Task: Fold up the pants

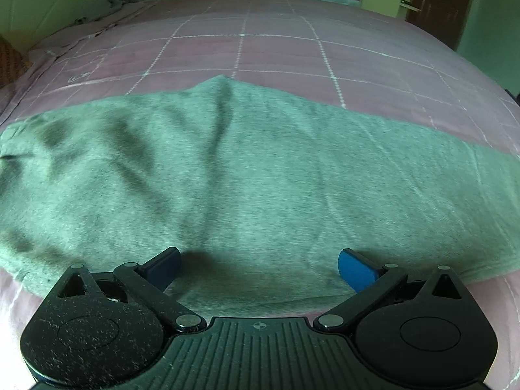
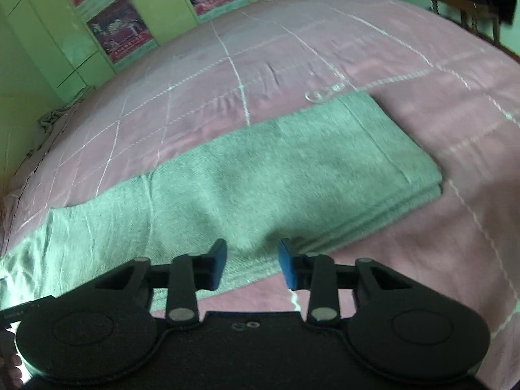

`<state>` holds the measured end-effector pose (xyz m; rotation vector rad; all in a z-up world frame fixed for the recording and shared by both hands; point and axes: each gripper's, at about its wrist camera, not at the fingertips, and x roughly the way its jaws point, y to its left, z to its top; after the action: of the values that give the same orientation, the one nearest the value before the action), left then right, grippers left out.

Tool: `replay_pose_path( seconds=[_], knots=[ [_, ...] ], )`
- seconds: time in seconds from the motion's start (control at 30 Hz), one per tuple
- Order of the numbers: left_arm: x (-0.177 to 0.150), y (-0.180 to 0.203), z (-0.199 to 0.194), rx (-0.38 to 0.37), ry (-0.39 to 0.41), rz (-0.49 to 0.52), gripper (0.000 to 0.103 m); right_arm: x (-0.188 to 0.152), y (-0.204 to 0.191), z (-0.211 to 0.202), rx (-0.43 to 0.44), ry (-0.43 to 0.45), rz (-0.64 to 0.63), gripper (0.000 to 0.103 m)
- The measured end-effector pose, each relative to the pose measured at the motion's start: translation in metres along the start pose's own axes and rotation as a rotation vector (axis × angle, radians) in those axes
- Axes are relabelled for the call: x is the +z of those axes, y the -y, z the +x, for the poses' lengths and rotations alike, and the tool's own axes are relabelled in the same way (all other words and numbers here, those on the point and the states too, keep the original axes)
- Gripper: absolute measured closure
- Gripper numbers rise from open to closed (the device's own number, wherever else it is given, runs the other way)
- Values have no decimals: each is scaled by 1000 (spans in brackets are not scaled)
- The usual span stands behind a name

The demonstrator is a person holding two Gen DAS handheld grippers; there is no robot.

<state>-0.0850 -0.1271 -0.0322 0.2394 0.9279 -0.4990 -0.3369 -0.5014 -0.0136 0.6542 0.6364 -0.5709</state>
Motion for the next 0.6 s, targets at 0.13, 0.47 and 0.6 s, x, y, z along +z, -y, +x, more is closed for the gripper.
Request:
replay_pose_path(
  seconds=[0.13, 0.47, 0.6],
  knots=[
    [0, -10, 5, 12, -3, -20, 0, -7, 12, 2, 22, -32, 78, 72],
    [-3, -15, 6, 18, -3, -22, 0, 2, 15, 6, -7, 42, 145, 78],
    [-3, -14, 7, 20, -5, -19, 0, 9, 29, 8, -55, 124, 242, 77]
  ],
)
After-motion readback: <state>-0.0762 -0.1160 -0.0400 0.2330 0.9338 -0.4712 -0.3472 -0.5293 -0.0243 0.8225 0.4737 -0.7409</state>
